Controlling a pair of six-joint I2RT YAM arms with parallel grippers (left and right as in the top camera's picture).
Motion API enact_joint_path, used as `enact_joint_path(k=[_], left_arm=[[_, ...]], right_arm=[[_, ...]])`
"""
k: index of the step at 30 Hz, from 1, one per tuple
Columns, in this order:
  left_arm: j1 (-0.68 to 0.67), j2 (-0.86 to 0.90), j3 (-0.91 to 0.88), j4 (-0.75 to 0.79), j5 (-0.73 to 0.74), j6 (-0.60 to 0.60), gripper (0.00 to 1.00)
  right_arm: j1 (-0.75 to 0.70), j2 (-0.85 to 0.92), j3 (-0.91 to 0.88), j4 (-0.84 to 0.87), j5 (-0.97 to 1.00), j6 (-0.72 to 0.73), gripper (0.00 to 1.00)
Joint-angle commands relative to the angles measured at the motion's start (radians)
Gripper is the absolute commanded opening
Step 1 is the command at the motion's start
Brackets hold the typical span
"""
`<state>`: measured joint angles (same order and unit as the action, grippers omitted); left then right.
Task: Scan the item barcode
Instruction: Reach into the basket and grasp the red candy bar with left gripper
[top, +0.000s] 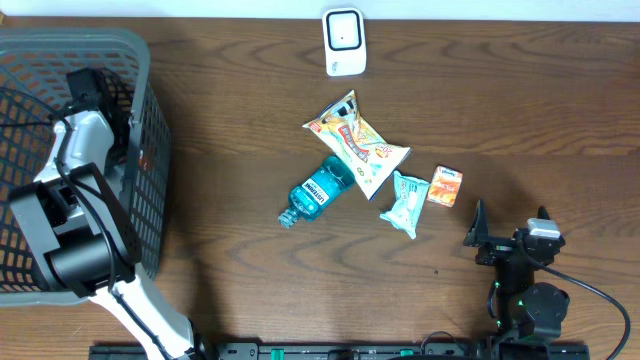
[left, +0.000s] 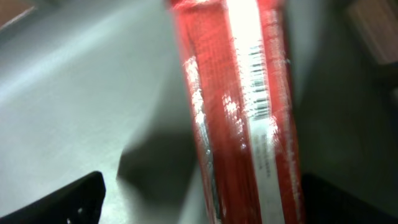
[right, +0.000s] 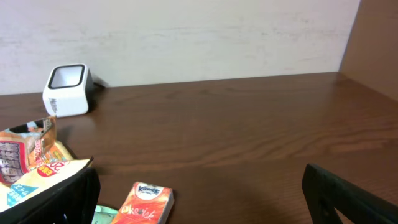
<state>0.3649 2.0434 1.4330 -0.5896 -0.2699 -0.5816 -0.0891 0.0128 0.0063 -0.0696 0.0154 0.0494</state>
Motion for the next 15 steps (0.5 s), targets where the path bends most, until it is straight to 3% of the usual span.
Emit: enact_joint_path(k=[1, 3, 7, 15], left_arm=[[0.015, 0.042, -0.031, -0.081, -0.064, -0.046, 0.82], [0.019, 0.042, -0.031, -0.098, -0.064, -0.047, 0.41], [0.025, 0.042, -0.031, -0.111, -0.064, -0.048, 0.08], [0.03, 0.002, -0.028, -0.128, -0.064, -0.028, 0.07]], right_arm=[[0.006, -0.003, -0.001, -0.003, 0.005, 0.014, 0.99], [0.006, -0.003, -0.001, -0.003, 0.005, 0.014, 0.99], [0.006, -0.003, -0.001, -0.003, 0.005, 0.014, 0.99], [0.006, -0.003, -0.001, -0.003, 0.005, 0.014, 0.99]])
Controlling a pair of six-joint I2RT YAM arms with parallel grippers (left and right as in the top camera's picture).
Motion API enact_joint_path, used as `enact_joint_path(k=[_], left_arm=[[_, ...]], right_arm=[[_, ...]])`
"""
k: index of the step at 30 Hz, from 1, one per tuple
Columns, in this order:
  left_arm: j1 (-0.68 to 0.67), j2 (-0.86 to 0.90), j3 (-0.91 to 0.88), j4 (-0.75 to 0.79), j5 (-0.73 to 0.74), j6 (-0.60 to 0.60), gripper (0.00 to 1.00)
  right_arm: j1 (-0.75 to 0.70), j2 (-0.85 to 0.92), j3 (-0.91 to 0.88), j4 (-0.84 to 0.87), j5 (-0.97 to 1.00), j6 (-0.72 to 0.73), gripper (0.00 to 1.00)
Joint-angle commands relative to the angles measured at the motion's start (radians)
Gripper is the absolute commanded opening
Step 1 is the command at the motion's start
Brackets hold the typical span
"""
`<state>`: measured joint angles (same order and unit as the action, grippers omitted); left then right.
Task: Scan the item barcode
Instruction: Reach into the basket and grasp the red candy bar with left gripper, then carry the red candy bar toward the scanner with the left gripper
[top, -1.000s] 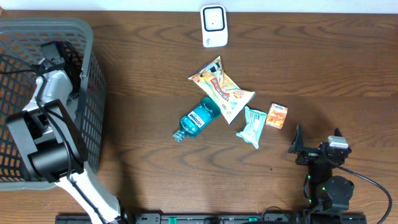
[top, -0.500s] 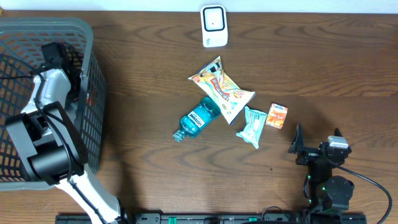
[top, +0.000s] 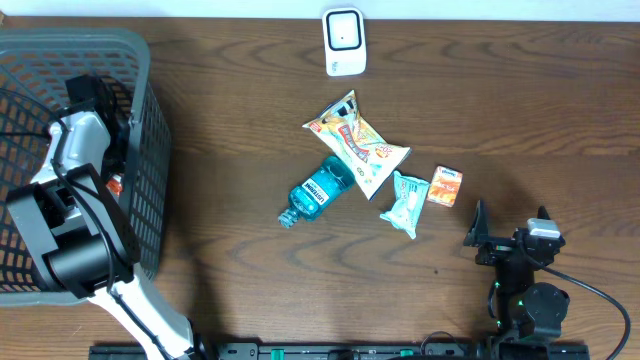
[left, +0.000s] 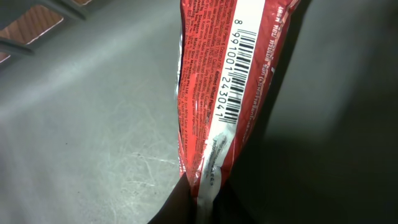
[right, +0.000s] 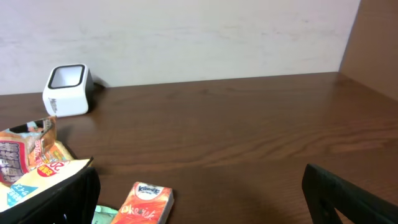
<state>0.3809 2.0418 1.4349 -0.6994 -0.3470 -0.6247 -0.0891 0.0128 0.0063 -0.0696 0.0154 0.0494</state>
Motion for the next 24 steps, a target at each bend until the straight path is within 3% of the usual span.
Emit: enact_joint_path(k=[1, 14, 24], left_arm=[[0.013, -0.016, -0.028, -0.018, 0.013, 0.025, 0.07], [0.013, -0.45, -0.021, -0.018, 0.019, 0.048, 0.07], [-0.099, -0.846, -0.021, 0.072, 0.238, 0.048, 0.07]], right_arm=[[0.006, -0.003, -0.001, -0.003, 0.005, 0.014, 0.99], [0.006, -0.003, -0.001, -0.003, 0.005, 0.014, 0.99], [0.006, -0.003, -0.001, -0.003, 0.005, 0.014, 0.99]])
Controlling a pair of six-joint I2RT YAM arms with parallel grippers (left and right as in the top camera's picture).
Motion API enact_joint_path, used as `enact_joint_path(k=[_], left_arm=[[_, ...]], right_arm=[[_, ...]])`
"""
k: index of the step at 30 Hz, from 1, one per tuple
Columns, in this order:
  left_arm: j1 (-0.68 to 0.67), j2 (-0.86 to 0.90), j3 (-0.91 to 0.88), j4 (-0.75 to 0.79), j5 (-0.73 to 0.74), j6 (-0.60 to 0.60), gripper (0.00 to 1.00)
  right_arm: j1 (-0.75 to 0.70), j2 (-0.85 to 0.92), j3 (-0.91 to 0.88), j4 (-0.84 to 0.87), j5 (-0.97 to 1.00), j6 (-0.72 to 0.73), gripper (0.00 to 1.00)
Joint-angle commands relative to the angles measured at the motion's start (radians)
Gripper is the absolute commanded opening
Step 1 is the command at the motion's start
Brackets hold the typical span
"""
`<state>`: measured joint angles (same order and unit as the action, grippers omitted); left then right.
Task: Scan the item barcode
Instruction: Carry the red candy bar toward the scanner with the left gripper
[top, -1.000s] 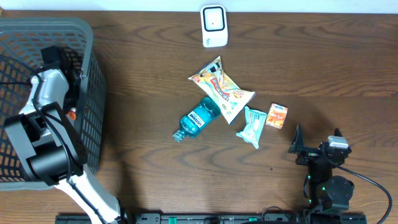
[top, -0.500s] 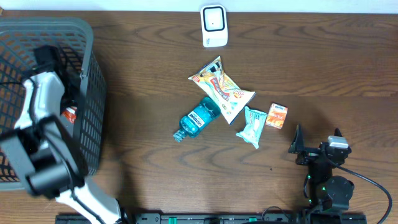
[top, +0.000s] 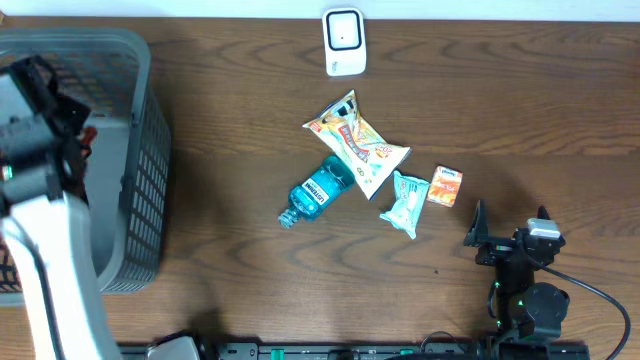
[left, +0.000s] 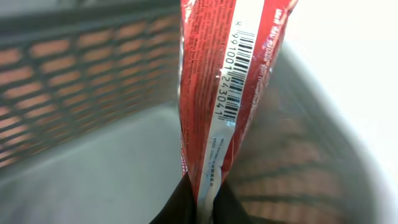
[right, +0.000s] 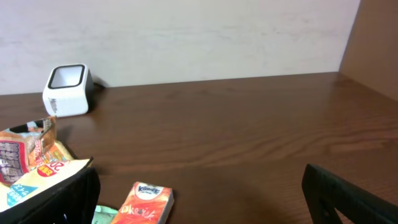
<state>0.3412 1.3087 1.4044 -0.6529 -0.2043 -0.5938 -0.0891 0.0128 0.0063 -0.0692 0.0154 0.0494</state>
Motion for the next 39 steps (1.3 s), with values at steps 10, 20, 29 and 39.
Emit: enact_joint_path(k=[10, 20, 29, 39], left_arm=[[-0.55, -0.189, -0.005, -0.023, 0.171, 0.06, 0.07], [-0.949, 0.156, -0.047, -0.019, 0.156, 0.151, 0.07], [-1.083, 0.486, -0.047, 0.086, 0.245, 0.129, 0.07], [-1.154, 0.566, -0.047, 0.166, 0.264, 0.099, 0.29]], right_arm=[[0.006, -0.003, -0.001, -0.003, 0.005, 0.014, 0.99], [0.006, -0.003, -0.001, -0.003, 0.005, 0.014, 0.99], [0.006, -0.003, -0.001, -0.003, 0.005, 0.014, 0.99], [0.006, -0.003, -0.001, -0.003, 0.005, 0.014, 0.99]])
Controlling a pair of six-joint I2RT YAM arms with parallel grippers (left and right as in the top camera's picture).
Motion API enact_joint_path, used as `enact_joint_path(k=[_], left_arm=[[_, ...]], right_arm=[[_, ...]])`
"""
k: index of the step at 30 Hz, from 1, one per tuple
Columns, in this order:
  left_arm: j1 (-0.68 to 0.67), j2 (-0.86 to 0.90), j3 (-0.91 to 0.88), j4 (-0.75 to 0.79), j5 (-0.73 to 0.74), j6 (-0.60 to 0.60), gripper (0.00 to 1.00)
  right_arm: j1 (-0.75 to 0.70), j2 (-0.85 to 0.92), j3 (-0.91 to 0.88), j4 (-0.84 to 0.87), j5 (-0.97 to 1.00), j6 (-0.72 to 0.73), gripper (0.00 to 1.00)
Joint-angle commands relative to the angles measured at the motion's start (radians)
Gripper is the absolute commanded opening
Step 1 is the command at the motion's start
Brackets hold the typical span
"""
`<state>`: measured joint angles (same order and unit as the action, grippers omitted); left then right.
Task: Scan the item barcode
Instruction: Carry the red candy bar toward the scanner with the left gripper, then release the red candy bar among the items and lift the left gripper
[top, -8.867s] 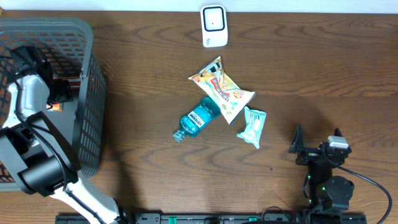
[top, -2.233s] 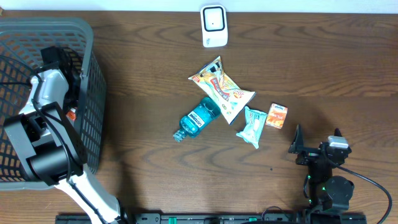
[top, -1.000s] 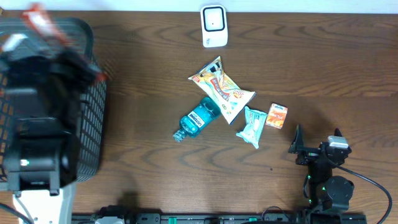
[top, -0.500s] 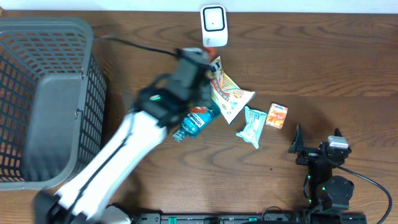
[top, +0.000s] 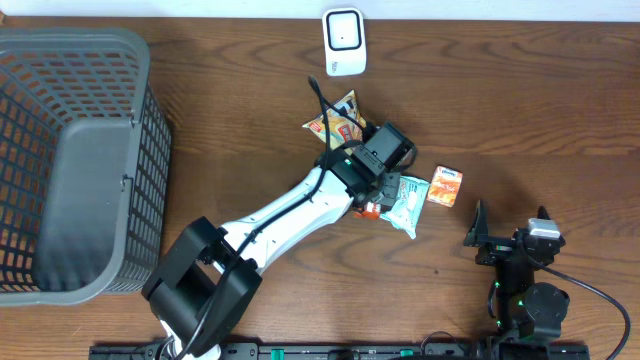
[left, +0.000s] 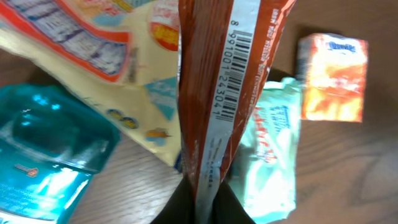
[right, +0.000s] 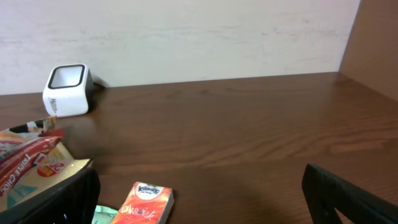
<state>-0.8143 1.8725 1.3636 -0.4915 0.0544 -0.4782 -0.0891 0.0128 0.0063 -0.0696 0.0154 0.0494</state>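
A red snack packet (left: 214, 93) with a white barcode strip (left: 239, 68) hangs upright with my left gripper (left: 202, 198) shut on its lower seam. In the overhead view that gripper (top: 374, 190) hovers over the pile of items in the table's middle. The white scanner (top: 343, 42) stands at the far edge, well beyond the pile, and also shows in the right wrist view as the scanner (right: 66, 91). My right gripper (right: 199, 205) rests open near the front right, holding nothing.
Below the packet lie a yellow snack bag (left: 87, 50), a teal bottle (left: 43, 155), a pale teal pack (left: 273, 143) and an orange tissue pack (top: 445, 186). A grey mesh basket (top: 140, 170) fills the left side.
My left gripper was above the basket with the red packet. It now holds the same packet over the pile in the table's middle. The right arm has not moved.
My left gripper was open around the red packet down in the basket. Then it was shut on the packet's end on the basket floor. Then it held the packet up at the basket's rim, and now over the items mid-table.
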Motion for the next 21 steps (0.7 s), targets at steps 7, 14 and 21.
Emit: enact_joint_path(k=[7, 14, 21], left_arm=[[0.021, -0.089, 0.02, -0.001, -0.026, 0.101, 0.99], [0.105, -0.327, 0.061, 0.03, -0.267, 0.193, 0.99], [0.279, -0.552, 0.075, 0.214, -0.27, 0.407, 0.98]], right_arm=[[0.006, -0.003, -0.001, -0.003, 0.005, 0.014, 0.99], [0.006, -0.003, -0.001, -0.003, 0.005, 0.014, 0.99], [0.006, -0.003, -0.001, -0.003, 0.005, 0.014, 0.99]])
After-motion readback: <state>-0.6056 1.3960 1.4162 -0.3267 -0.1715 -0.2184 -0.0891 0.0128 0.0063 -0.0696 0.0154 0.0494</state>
